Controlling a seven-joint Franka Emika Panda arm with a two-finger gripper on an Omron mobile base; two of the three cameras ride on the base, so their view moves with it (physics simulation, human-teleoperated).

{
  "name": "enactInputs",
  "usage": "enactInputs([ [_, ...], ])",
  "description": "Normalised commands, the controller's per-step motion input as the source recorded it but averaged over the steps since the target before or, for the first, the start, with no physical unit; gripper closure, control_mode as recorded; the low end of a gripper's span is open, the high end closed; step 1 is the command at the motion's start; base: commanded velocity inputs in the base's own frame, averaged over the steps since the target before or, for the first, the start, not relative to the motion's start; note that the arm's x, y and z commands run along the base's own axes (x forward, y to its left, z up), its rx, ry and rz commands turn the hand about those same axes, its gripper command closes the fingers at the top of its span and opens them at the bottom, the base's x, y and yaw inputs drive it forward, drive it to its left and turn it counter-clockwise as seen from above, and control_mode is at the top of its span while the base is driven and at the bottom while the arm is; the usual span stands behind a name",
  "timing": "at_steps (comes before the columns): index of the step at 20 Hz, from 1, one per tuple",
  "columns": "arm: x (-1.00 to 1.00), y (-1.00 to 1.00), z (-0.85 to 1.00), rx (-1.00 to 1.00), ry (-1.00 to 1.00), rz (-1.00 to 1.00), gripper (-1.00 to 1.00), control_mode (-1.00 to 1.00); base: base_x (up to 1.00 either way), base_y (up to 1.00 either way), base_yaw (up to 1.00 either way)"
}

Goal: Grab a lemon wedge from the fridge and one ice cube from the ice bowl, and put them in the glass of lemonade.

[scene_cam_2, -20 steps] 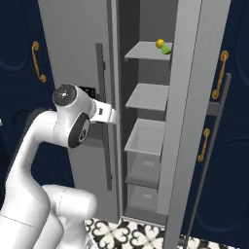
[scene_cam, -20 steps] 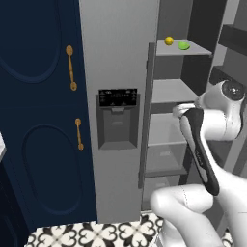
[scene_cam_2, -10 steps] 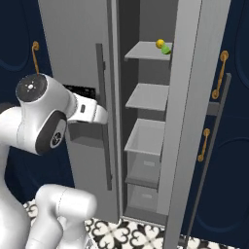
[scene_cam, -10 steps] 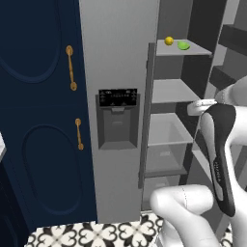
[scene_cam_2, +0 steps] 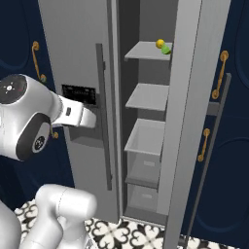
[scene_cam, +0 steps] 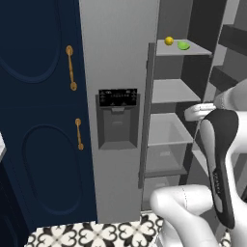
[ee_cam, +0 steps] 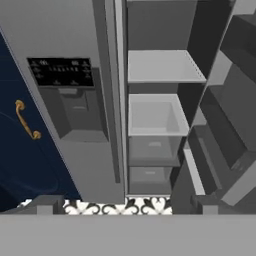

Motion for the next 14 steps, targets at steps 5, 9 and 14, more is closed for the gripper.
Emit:
enactInputs([
  [5,-0.23,0.20,0.00,0.00,-0.03,0.00,-1.00,-1.00,0.00,0.00,0.00],
  [9,-0.26,-0.12,-0.06,0.00,-0.03,-0.02,-1.00,-1.00,0.00,0.00,0.00],
  [14,-0.11,-0.09,-0.02,0.00,-0.05,-0.08,-1.00,-1.00,0.00,0.00,0.00],
])
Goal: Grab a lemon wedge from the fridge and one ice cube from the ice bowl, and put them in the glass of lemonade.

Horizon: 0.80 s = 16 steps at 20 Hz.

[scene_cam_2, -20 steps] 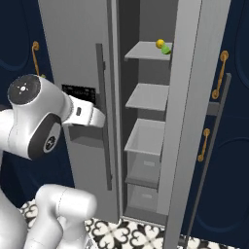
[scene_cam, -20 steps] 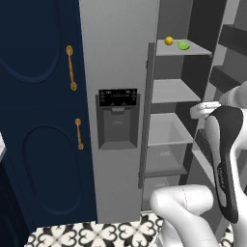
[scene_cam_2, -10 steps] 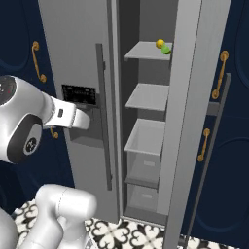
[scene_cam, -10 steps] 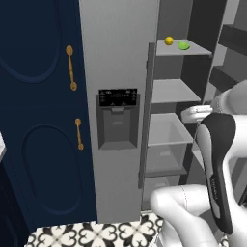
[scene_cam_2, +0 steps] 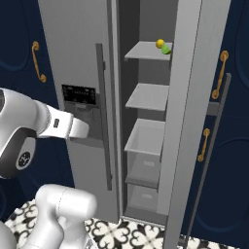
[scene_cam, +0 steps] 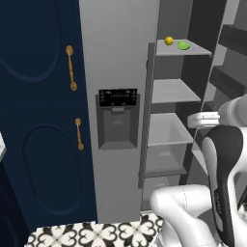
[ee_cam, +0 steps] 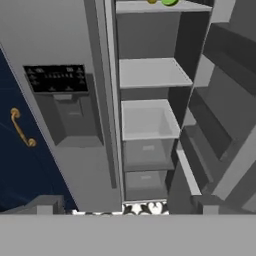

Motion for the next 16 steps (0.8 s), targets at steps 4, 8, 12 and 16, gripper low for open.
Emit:
enactInputs([
  [4,0.00,0.00,0.00,0.00,0.00,0.00,-1.00,1.00,-0.01,-0.31,-0.15],
  [8,0.00,0.00,0.00,0.00,0.00,0.00,-1.00,1.00,0.29,-0.55,-0.31],
  [12,0.00,0.00,0.00,0.00,0.00,0.00,-1.00,1.00,0.80,-0.28,-0.31],
  [16,0.00,0.00,0.00,0.00,0.00,0.00,-1.00,1.00,0.17,0.60,-0.02],
])
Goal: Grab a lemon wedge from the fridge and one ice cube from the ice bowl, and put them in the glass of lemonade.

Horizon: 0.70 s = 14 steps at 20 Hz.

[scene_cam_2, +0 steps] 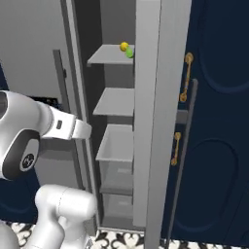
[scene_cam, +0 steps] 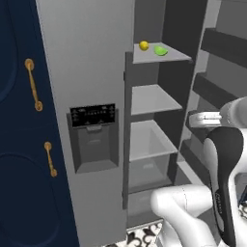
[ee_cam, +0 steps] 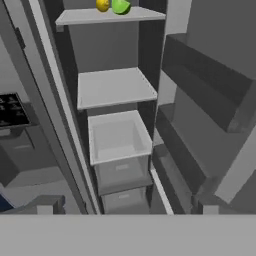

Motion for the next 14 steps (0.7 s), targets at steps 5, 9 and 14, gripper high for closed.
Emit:
enactInputs([
  [5,0.00,0.00,0.00,0.00,0.00,0.00,-1.00,1.00,0.66,0.09,0.00],
  [9,0.00,0.00,0.00,0.00,0.00,0.00,-1.00,1.00,0.69,-0.26,0.00],
  [14,0.00,0.00,0.00,0.00,0.00,0.00,-1.00,1.00,0.70,-0.49,0.03],
])
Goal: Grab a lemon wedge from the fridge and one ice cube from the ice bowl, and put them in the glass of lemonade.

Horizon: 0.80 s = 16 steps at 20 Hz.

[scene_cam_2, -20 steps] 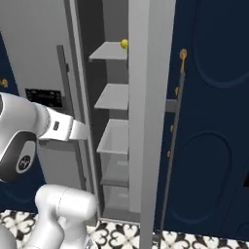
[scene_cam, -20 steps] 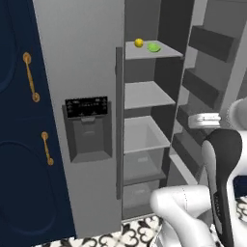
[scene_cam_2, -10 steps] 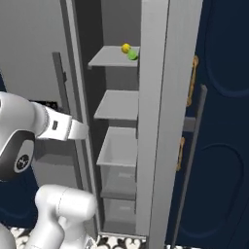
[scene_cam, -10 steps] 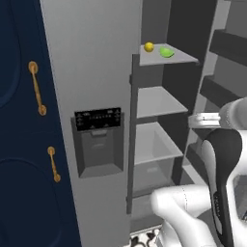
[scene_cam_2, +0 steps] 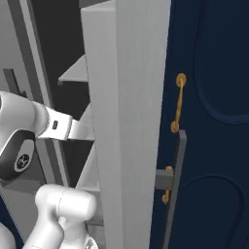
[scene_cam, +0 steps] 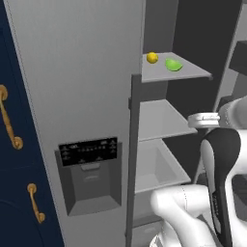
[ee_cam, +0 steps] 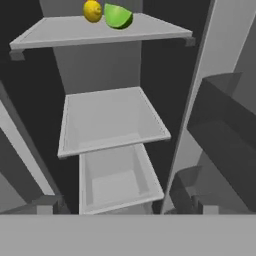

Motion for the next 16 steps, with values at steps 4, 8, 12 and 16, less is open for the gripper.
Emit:
enactInputs([
  [4,0.00,0.00,0.00,0.00,0.00,0.00,-1.00,1.00,0.67,-0.12,0.00],
  [8,0.00,0.00,0.00,0.00,0.00,0.00,-1.00,1.00,0.76,0.00,0.00],
  [12,0.00,0.17,0.04,0.00,-0.08,0.00,-1.00,-1.00,0.08,0.00,0.00],
  [16,0.00,0.34,0.04,0.00,-0.13,0.00,-1.00,-1.00,0.00,0.00,0.00],
])
